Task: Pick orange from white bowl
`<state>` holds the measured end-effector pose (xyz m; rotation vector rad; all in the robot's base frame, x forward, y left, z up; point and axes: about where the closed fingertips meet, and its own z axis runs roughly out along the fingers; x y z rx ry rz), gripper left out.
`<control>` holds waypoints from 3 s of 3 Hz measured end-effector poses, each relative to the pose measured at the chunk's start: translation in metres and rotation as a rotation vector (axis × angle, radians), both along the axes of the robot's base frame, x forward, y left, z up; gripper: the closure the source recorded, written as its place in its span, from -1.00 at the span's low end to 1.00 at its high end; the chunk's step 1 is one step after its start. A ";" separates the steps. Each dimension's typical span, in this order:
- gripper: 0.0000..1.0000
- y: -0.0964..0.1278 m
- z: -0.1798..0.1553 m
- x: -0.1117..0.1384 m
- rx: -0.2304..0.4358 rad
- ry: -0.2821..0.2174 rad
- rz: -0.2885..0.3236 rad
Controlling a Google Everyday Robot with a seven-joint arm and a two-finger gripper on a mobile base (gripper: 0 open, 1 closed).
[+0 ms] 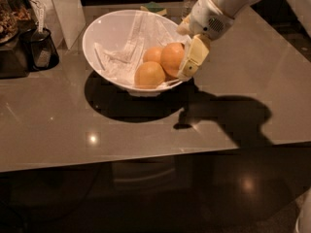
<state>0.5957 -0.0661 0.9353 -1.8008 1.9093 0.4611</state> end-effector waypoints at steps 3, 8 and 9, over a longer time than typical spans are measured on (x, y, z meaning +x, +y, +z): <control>-0.19 0.018 -0.044 0.025 0.048 0.057 0.029; 1.00 0.025 -0.027 0.015 0.080 -0.004 0.035; 1.00 0.033 0.017 -0.026 0.150 -0.151 0.071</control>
Offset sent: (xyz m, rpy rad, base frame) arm 0.0343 0.0255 -0.0559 0.0674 0.0775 0.0539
